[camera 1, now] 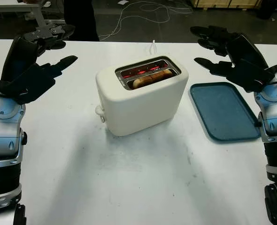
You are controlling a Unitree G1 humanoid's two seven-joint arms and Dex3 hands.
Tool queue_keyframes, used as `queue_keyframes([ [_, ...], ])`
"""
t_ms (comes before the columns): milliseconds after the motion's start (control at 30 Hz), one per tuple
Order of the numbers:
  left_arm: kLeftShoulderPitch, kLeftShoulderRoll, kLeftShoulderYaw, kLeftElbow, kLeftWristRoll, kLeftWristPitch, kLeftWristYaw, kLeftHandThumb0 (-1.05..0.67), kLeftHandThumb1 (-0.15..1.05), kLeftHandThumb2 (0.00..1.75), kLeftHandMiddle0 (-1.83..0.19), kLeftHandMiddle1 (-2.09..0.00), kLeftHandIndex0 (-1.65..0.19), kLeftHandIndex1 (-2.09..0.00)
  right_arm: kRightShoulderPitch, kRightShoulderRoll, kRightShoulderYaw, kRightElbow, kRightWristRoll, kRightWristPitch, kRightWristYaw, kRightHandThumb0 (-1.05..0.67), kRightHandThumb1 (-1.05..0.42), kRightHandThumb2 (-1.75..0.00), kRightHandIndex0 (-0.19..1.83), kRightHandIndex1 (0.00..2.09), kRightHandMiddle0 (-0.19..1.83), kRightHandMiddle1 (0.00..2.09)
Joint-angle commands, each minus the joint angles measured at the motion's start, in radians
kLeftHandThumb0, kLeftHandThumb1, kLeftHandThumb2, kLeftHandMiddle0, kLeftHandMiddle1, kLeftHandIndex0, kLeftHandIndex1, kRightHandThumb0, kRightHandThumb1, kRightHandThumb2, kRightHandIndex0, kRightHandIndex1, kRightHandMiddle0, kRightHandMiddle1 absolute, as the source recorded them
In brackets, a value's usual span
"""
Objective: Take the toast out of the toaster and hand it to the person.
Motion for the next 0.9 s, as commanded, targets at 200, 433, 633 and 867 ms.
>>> queue_keyframes([
  [200, 0.014, -0.002, 0.004, -0.004, 0.002, -0.002, 0.004, -0.43, 0.92, 0.15, -0.25, -0.81, -0.57, -0.08, -0.004, -0.003, 0.004, -0.009, -0.004, 0.004, -0.002, -0.22, -0.92, -0.34, 0.42, 0.0, 0.4, 0.0],
  [433, 0.015, -0.001, 0.002, -0.007, 0.01, 0.0, 0.005, -0.43, 0.92, 0.15, -0.26, -0.82, -0.57, -0.08, -0.002, 0.003, 0.003, -0.014, -0.002, 0.015, -0.004, -0.22, -0.92, -0.34, 0.41, 0.0, 0.4, 0.0],
  [633, 0.017, -0.004, 0.004, -0.008, 0.004, 0.0, 0.005, -0.42, 0.92, 0.15, -0.24, -0.81, -0.57, -0.08, -0.003, -0.003, 0.008, -0.011, -0.014, 0.006, -0.004, -0.22, -0.92, -0.34, 0.4, 0.0, 0.4, 0.0],
  [867, 0.015, -0.004, 0.004, -0.019, 0.005, 0.019, 0.003, -0.4, 0.92, 0.16, -0.24, -0.81, -0.56, -0.08, -0.003, 0.002, 0.006, -0.02, -0.015, 0.018, -0.004, -0.21, -0.92, -0.34, 0.41, 0.0, 0.4, 0.0],
])
